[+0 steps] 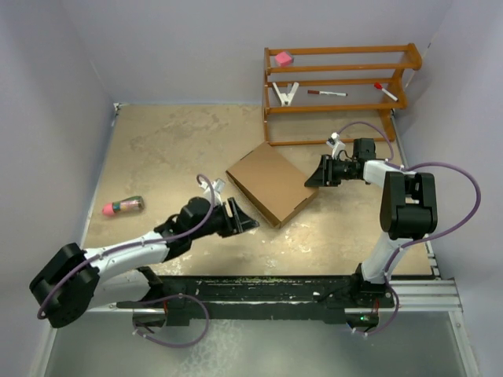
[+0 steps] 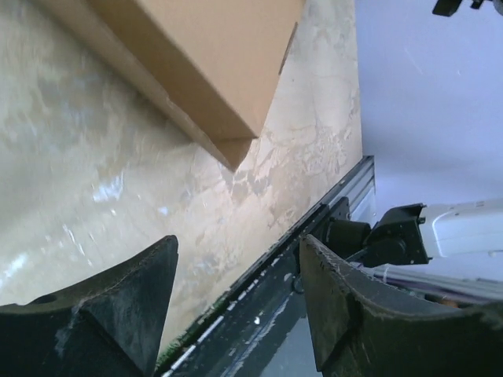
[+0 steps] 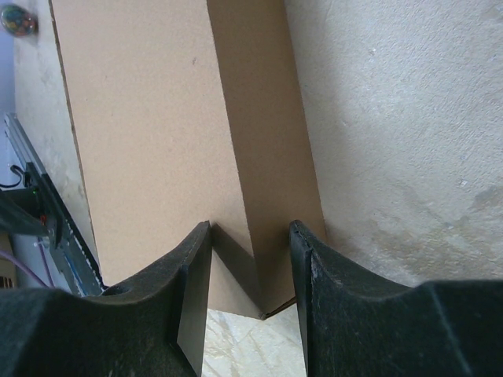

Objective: Fold the paper box

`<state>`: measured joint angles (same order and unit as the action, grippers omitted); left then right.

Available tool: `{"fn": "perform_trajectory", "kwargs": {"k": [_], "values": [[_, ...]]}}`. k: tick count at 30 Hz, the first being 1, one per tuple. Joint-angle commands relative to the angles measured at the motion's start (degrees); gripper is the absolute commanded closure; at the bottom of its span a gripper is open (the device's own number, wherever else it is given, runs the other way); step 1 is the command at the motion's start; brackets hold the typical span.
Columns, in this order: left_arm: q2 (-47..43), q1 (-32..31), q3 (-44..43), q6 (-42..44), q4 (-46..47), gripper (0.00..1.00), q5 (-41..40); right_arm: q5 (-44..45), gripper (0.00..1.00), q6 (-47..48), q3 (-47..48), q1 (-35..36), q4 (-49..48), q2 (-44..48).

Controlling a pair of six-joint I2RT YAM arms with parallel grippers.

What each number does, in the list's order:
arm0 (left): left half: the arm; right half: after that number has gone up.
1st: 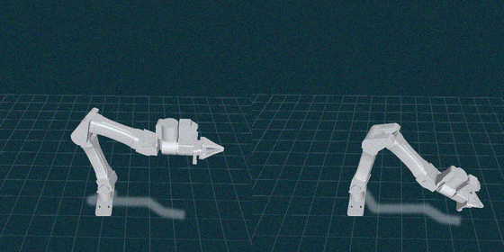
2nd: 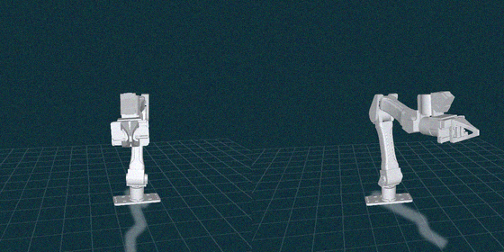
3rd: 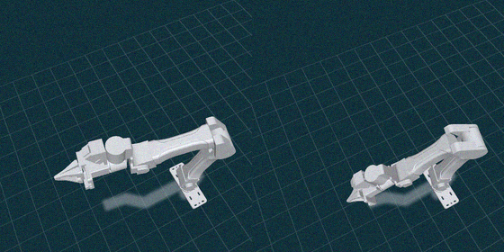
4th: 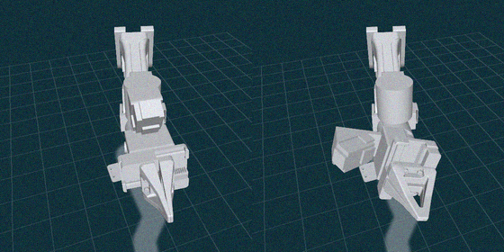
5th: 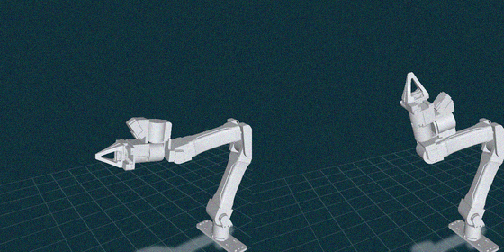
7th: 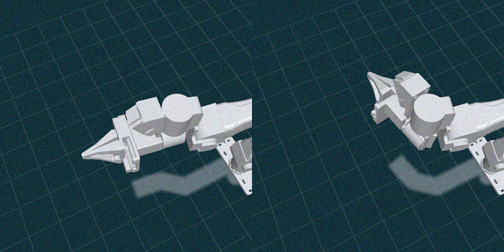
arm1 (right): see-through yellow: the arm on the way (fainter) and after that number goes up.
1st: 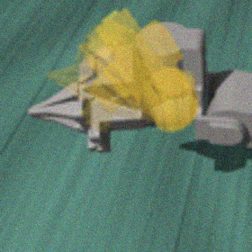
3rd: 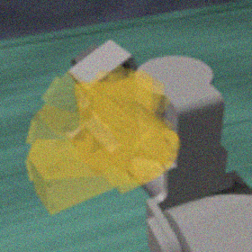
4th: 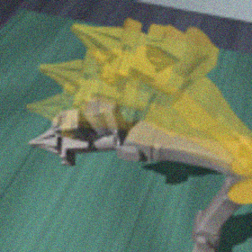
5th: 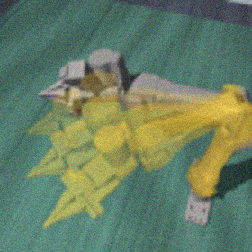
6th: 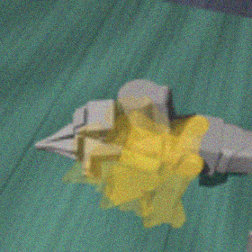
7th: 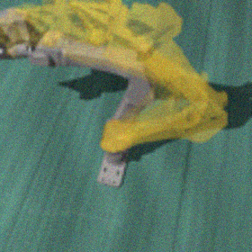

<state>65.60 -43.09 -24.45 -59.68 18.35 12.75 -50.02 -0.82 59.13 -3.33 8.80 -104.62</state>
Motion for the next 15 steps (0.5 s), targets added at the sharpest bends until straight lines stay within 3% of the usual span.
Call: {"fn": "perform_trajectory", "kwargs": {"k": [1, 11, 15], "values": [[-2.77, -6.79, 2.50, -13.20, 3.38, 0.33, -15.18, 8.72, 0.57, 3.37, 0.17, 0.15, 0.21, -1.87], [12.63, -14.48, -9.20, -24.81, -2.93, 0.32, -25.12, 8.80, 0.57, 3.46, 0.21, 0.17, 0.26, -1.69], [15.17, -15.92, -11.60, -25.40, -3.09, 0.32, -26.86, 8.63, 0.57, 3.41, 0.20, 0.17, 0.26, -1.79]]}}
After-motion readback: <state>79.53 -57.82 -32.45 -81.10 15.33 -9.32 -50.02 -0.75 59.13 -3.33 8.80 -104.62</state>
